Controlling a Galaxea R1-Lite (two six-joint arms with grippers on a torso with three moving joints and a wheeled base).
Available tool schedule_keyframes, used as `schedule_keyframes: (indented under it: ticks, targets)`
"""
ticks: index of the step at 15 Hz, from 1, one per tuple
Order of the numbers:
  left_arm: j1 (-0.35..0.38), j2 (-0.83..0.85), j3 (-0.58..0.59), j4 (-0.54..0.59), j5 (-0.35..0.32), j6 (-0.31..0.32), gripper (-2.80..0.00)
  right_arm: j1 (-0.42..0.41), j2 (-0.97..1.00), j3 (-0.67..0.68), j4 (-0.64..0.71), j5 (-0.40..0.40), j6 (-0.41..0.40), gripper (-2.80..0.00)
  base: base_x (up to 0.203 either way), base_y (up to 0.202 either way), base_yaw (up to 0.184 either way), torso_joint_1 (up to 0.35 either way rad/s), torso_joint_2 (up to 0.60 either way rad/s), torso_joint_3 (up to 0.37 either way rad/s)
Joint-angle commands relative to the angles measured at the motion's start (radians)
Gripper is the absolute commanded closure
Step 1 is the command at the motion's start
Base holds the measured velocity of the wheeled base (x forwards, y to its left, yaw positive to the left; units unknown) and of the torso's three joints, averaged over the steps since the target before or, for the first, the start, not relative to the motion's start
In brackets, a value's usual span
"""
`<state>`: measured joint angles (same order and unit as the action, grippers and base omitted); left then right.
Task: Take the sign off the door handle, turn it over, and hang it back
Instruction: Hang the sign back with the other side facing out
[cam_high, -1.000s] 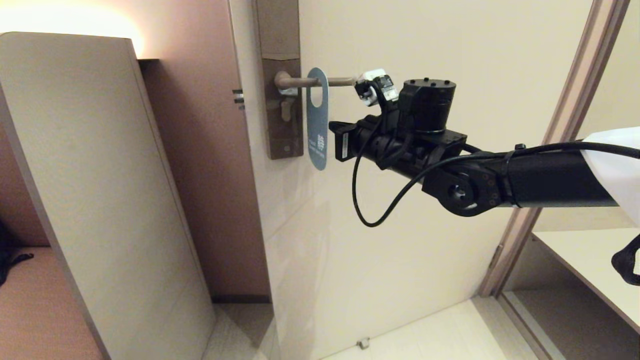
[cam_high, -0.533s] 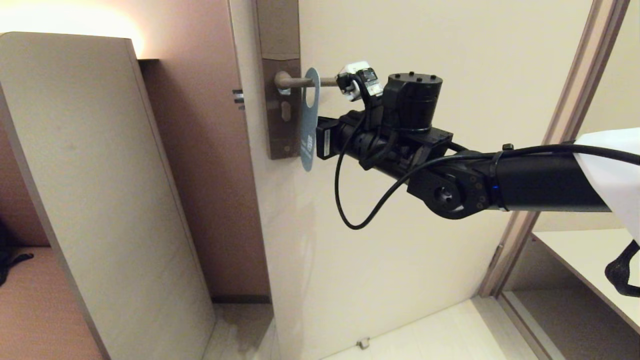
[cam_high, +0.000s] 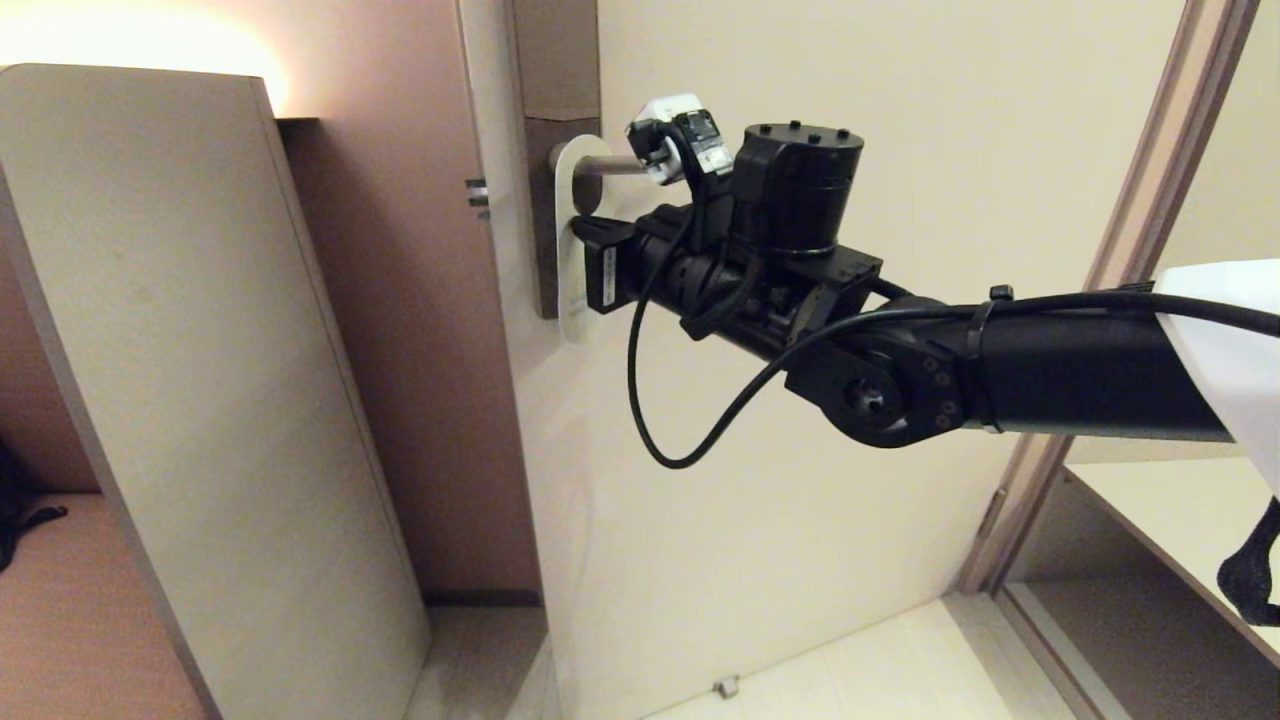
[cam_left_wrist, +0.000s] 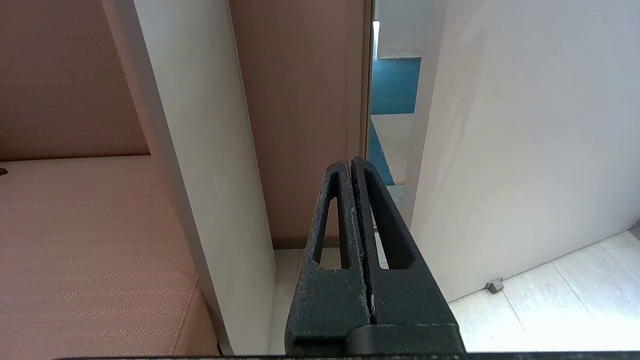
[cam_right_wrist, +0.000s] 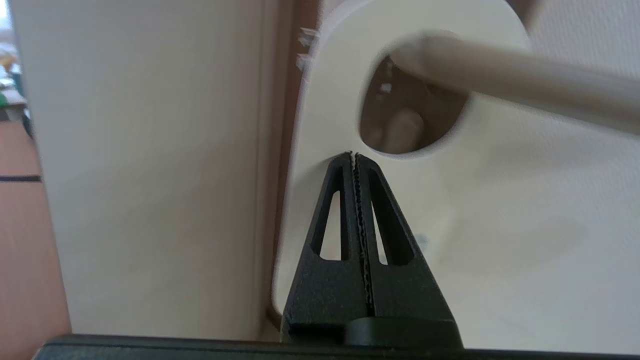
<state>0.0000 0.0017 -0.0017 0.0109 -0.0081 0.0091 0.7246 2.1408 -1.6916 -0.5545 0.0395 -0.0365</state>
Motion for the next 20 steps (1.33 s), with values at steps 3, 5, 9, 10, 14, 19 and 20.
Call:
schedule_keyframes:
  ticks: [3, 5, 9, 10, 14, 19, 20]
  targets:
    - [0.0, 0.0, 0.0, 0.0, 0.0, 0.0, 0.0, 0.026, 0.063, -0.102, -0.004, -0.034, -0.005, 0.0, 0.0, 0.0, 0.0, 0.0, 0.0, 0.0]
    - [0.0, 0.0, 0.0, 0.0, 0.0, 0.0, 0.0, 0.031, 0.103, -0.133, -0.005, -0.081, -0.016, 0.0, 0.0, 0.0, 0.0, 0.0, 0.0, 0.0]
    - [0.0, 0.0, 0.0, 0.0, 0.0, 0.0, 0.0, 0.032, 0.152, -0.134, -0.028, -0.149, -0.028, 0.0, 0.0, 0.0, 0.0, 0.0, 0.0, 0.0]
    - [0.0, 0.0, 0.0, 0.0, 0.0, 0.0, 0.0, 0.032, 0.16, -0.134, -0.042, -0.157, -0.032, 0.0, 0.0, 0.0, 0.0, 0.0, 0.0, 0.0]
    - [0.0, 0.0, 0.0, 0.0, 0.0, 0.0, 0.0, 0.03, 0.165, -0.125, -0.047, -0.161, -0.034, 0.0, 0.0, 0.0, 0.0, 0.0, 0.0, 0.0]
    - [0.0, 0.0, 0.0, 0.0, 0.0, 0.0, 0.0, 0.03, 0.092, -0.044, -0.044, -0.161, -0.032, 0.0, 0.0, 0.0, 0.0, 0.0, 0.0, 0.0]
    - [0.0, 0.0, 0.0, 0.0, 0.0, 0.0, 0.0, 0.029, 0.06, -0.003, -0.044, -0.161, -0.032, 0.0, 0.0, 0.0, 0.0, 0.0, 0.0, 0.0]
